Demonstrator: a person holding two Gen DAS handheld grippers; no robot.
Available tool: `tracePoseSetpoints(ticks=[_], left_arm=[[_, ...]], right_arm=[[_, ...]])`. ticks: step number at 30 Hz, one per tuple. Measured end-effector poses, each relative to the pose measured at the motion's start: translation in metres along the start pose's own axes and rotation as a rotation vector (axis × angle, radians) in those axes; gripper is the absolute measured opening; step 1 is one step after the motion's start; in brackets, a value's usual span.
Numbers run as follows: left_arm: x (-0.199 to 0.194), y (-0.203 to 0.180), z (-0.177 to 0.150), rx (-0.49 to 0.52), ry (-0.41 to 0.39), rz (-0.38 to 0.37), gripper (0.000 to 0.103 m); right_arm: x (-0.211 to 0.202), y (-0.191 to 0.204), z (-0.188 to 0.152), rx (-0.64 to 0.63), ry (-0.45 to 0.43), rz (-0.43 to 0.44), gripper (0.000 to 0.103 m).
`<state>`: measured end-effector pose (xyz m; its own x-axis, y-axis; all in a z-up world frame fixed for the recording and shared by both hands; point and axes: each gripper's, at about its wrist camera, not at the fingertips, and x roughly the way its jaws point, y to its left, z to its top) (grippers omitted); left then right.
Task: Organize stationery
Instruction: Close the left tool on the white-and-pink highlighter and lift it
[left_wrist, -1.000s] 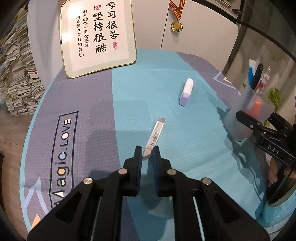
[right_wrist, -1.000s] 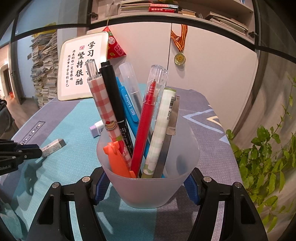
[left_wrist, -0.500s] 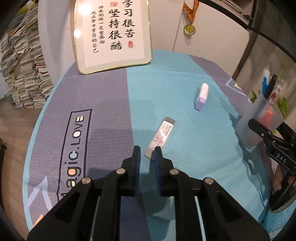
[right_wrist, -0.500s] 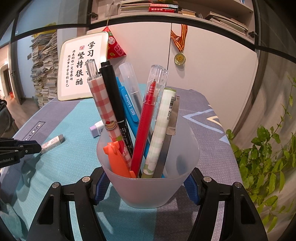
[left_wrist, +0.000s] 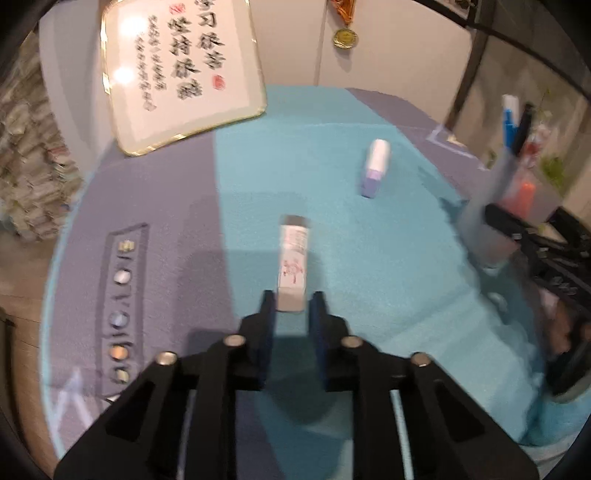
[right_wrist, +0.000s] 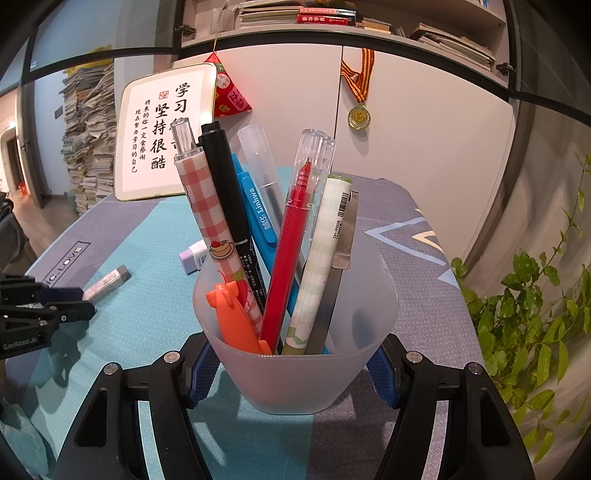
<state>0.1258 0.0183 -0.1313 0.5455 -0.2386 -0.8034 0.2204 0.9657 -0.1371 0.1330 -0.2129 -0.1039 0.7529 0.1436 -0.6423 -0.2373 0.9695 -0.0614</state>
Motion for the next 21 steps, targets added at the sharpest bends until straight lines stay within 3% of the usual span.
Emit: tracePoseSetpoints(ticks=[2, 8, 10, 15, 21], left_arm=[[-0.001, -0.003, 0.0, -0.006, 0.007, -0.015, 0.012], [-0.001, -0.002, 0.0, -0.013, 0.007, 0.035, 0.013], [-0.002, 0.003, 0.003, -0.041, 0.005, 0.025, 0.018], [-0.003, 0.0, 0.019, -0.063, -0.002, 0.01, 0.02], [0.017, -0.001, 0.045, -0.071, 0.024, 0.064, 0.02]], right_arm=[[0.0, 0.0, 0.0, 0.0, 0.0, 0.0, 0.069], [0.0, 0.0, 0.0, 0.001, -0.001, 0.001, 0.069], [0.0, 0.0, 0.001, 0.001, -0.001, 0.001, 0.069], [0.0, 0.0, 0.001, 0.001, -0.001, 0.001, 0.069], [0.0, 0.0, 0.001, 0.002, -0.001, 0.001, 0.069]])
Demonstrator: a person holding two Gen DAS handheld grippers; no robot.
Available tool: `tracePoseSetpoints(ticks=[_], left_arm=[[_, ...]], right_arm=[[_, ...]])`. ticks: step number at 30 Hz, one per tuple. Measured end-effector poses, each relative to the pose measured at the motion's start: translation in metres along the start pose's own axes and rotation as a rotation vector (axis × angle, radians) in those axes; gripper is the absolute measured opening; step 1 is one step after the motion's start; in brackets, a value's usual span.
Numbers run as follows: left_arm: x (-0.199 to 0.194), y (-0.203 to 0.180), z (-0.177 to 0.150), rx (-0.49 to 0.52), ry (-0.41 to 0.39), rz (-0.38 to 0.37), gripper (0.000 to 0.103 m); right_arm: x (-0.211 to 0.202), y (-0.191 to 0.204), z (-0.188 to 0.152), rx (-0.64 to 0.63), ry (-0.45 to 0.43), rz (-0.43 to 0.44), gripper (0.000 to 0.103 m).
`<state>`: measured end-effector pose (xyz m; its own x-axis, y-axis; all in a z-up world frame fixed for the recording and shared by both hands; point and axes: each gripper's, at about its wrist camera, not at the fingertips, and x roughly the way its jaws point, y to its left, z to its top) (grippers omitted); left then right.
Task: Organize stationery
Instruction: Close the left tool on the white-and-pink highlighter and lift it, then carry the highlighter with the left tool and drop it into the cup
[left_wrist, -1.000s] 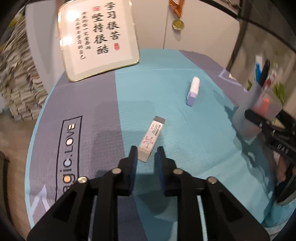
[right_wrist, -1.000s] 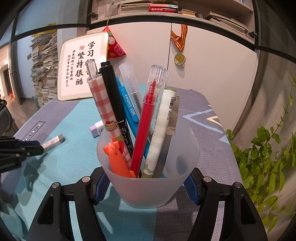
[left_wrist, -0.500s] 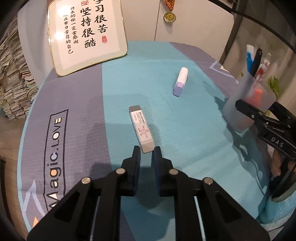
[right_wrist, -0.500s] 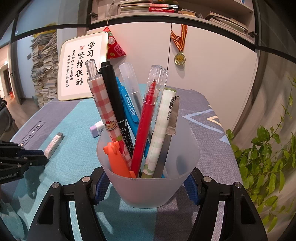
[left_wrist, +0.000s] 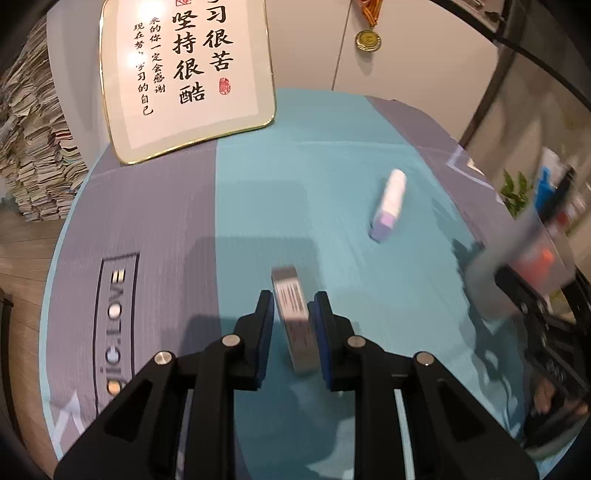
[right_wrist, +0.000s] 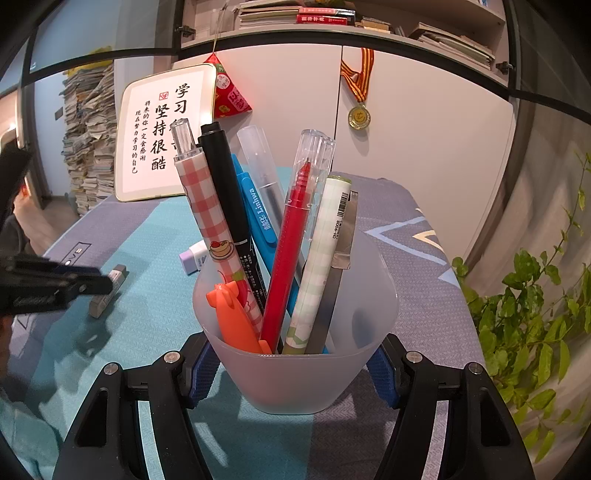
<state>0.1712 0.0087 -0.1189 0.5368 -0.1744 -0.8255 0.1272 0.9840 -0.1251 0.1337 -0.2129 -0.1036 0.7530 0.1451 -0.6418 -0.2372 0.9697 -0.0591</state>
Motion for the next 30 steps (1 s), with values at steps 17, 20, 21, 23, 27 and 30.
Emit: tracePoseSetpoints(ticks=[17, 20, 21, 23, 27, 30], left_arm=[[0.01, -0.003, 0.015, 0.02, 0.018, 0.04, 0.014], [0.01, -0.003, 0.013, 0.033, 0.015, 0.054, 0.015], [0.01, -0.003, 0.013, 0.035, 0.016, 0.054, 0.016], [0.013, -0.003, 0.012, 0.04, 0.028, 0.056, 0.017], [0.018, -0.005, 0.01, 0.044, 0.041, 0.058, 0.016], [0.018, -0.006, 0.011, 0.049, 0.038, 0.056, 0.015]], right_arm=[[0.0, 0.001, 0.0, 0.0, 0.002, 0.001, 0.069], [0.0, 0.001, 0.0, 0.001, 0.001, 0.001, 0.069], [0.0, 0.001, 0.0, 0.001, 0.001, 0.001, 0.069], [0.001, 0.001, 0.0, 0.001, 0.0, 0.001, 0.069], [0.001, 0.001, 0.0, 0.001, 0.001, 0.002, 0.069], [0.001, 0.001, 0.0, 0.001, 0.001, 0.002, 0.069]])
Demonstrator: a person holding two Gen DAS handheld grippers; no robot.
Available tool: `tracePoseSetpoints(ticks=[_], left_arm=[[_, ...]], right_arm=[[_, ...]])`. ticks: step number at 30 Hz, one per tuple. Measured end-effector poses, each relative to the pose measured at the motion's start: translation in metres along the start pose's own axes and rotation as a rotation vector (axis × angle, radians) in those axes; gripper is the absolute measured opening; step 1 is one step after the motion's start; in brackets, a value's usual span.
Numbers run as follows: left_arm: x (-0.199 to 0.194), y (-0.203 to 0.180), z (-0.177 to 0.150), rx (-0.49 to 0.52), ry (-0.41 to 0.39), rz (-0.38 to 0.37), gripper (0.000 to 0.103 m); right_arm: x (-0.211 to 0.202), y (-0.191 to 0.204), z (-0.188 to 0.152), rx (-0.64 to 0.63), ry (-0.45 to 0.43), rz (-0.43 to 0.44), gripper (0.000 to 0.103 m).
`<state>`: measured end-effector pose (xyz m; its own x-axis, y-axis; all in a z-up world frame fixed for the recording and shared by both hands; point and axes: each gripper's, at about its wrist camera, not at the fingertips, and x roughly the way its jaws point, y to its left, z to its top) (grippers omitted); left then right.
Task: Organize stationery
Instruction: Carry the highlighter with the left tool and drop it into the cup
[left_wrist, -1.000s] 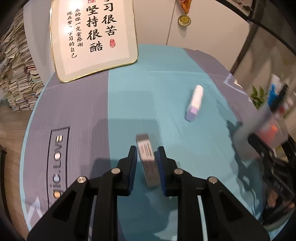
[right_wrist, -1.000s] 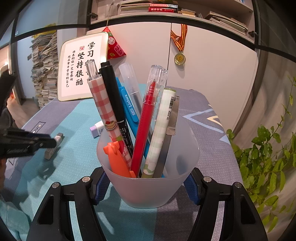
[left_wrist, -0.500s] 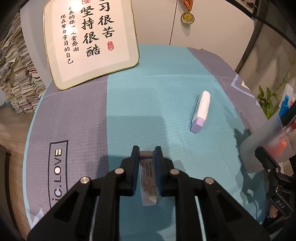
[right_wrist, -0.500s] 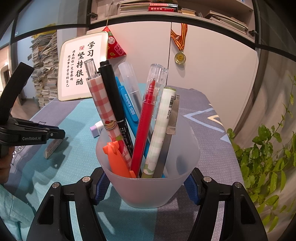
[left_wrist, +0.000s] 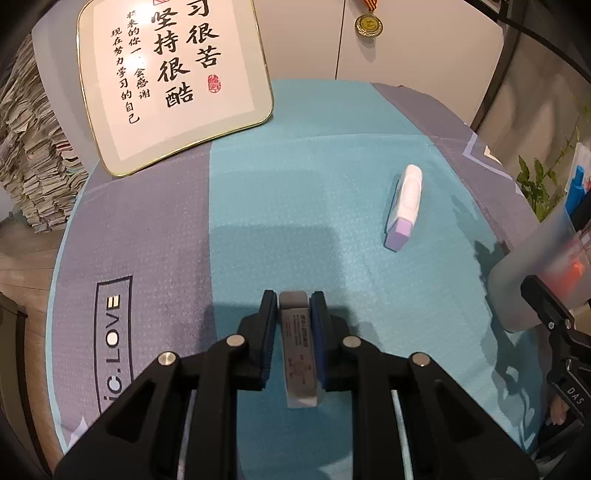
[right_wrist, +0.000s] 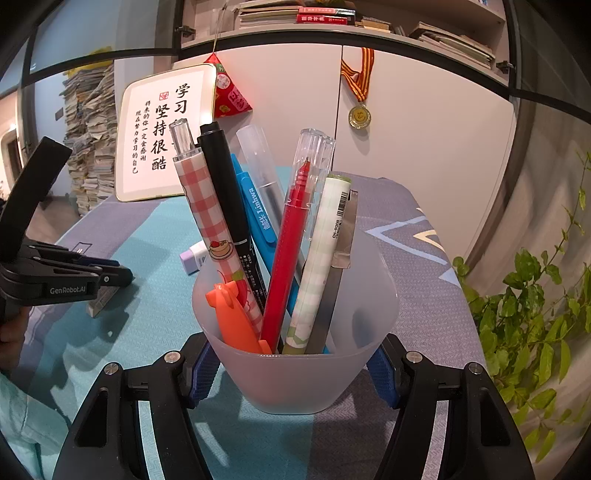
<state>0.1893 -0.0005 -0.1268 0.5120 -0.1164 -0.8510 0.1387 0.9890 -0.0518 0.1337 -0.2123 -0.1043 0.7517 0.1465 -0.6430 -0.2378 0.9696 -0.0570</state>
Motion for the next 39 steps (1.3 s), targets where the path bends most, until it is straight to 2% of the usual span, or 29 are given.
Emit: tracePoseSetpoints(ticks=[9, 17, 19, 25, 31, 36, 39], left_arm=[[-0.036, -0.001, 0.003, 0.001, -0.095, -0.009, 0.014], [-0.081, -0.012, 0.003, 0.031, -0.218, -0.061, 0.014], [-0.09, -0.017, 0.005, 0.038, -0.237, -0.084, 0.014], [-0.128, -0.036, 0.013, 0.061, -0.319, -0.22, 0.014], [-0.157, -0.074, 0.029, 0.135, -0.388, -0.339, 0.014], [-0.167, -0.107, 0.037, 0.207, -0.421, -0.381, 0.014], [-0.16, -0.118, 0.042, 0.225, -0.391, -0.396, 0.014]], right_arm=[[0.0, 0.0, 0.0, -0.001, 0.0, -0.001, 0.069], [0.0, 0.001, 0.0, -0.002, -0.001, -0.003, 0.069], [0.0, 0.001, 0.0, -0.002, -0.001, -0.002, 0.069], [0.0, 0.001, 0.0, -0.001, -0.001, -0.001, 0.069], [-0.001, 0.0, 0.001, 0.001, -0.003, 0.0, 0.069], [-0.002, -0.002, 0.002, 0.003, -0.007, 0.003, 0.069], [-0.002, -0.002, 0.001, 0.003, -0.008, 0.003, 0.069]])
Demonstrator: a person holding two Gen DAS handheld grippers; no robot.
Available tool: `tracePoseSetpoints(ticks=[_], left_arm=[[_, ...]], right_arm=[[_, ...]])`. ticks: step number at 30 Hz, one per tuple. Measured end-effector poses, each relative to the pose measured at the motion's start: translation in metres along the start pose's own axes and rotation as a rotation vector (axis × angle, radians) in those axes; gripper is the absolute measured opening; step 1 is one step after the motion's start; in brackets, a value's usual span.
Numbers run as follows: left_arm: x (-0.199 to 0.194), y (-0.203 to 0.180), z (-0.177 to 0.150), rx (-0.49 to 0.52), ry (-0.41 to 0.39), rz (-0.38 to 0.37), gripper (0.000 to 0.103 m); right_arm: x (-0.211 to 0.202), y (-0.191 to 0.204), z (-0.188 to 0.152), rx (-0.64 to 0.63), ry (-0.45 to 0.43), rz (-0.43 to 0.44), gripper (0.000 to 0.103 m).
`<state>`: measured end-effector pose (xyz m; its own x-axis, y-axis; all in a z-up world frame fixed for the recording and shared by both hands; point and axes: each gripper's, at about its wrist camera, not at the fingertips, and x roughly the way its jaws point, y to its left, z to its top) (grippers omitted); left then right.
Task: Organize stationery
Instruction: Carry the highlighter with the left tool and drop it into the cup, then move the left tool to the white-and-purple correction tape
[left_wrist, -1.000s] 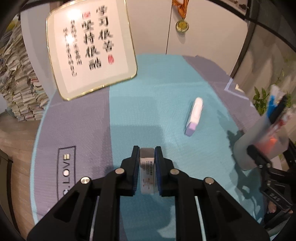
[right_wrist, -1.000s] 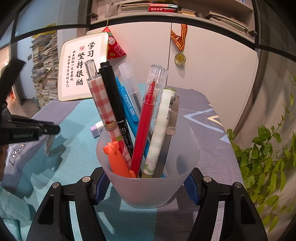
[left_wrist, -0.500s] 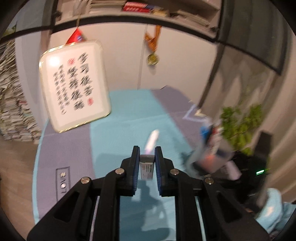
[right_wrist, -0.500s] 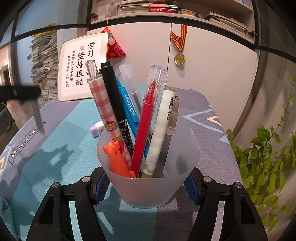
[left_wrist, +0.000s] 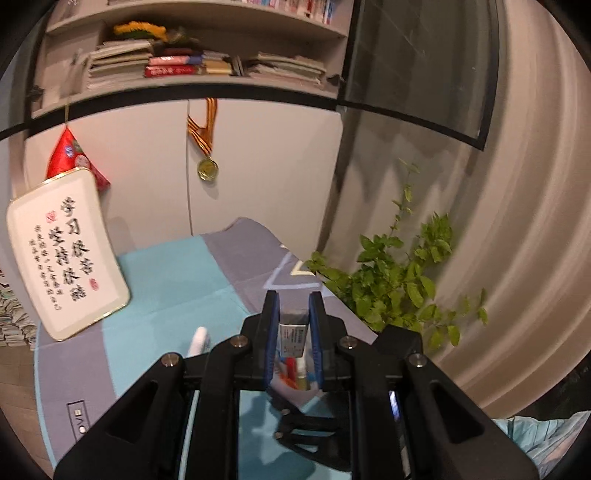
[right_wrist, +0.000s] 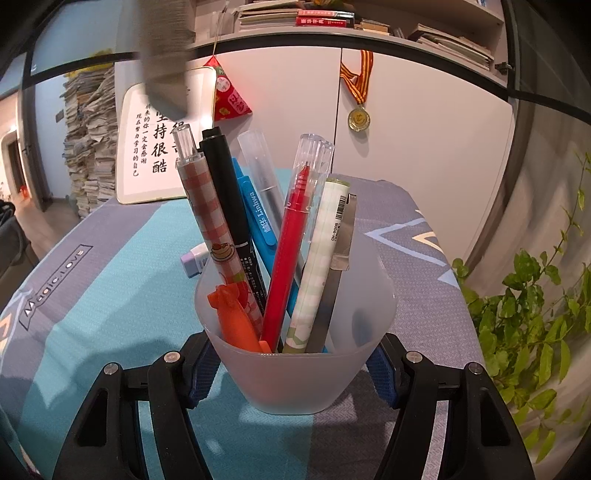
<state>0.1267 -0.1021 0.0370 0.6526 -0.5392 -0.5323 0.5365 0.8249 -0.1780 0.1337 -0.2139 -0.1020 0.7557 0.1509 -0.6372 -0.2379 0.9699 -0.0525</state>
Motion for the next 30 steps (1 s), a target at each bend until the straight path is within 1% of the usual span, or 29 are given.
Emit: tracePoseSetpoints(ticks=[5, 7, 15, 23, 30], left_arm=[[0.028, -0.001, -0.002, -0.016, 0.082, -0.027, 0.014], [0.034, -0.002, -0.004, -0.022, 0.105, -0.027, 0.014], [0.049, 0.001, -0.014, -0.026, 0.169, -0.023, 0.014], [0.045, 0.007, -0.013, -0.053, 0.167, -0.03, 0.014], [0.032, 0.013, -0.01, -0.066, 0.134, -0.022, 0.014]], right_arm=[[0.001, 0.0, 0.0, 0.001, -0.001, 0.002, 0.069], [0.002, 0.0, 0.0, 0.002, -0.002, 0.003, 0.069], [0.003, -0.001, 0.001, 0.002, -0.001, 0.003, 0.069], [0.002, -0.001, 0.0, 0.002, -0.001, 0.001, 0.069], [0.002, 0.0, 0.0, 0.001, -0.002, 0.001, 0.069]])
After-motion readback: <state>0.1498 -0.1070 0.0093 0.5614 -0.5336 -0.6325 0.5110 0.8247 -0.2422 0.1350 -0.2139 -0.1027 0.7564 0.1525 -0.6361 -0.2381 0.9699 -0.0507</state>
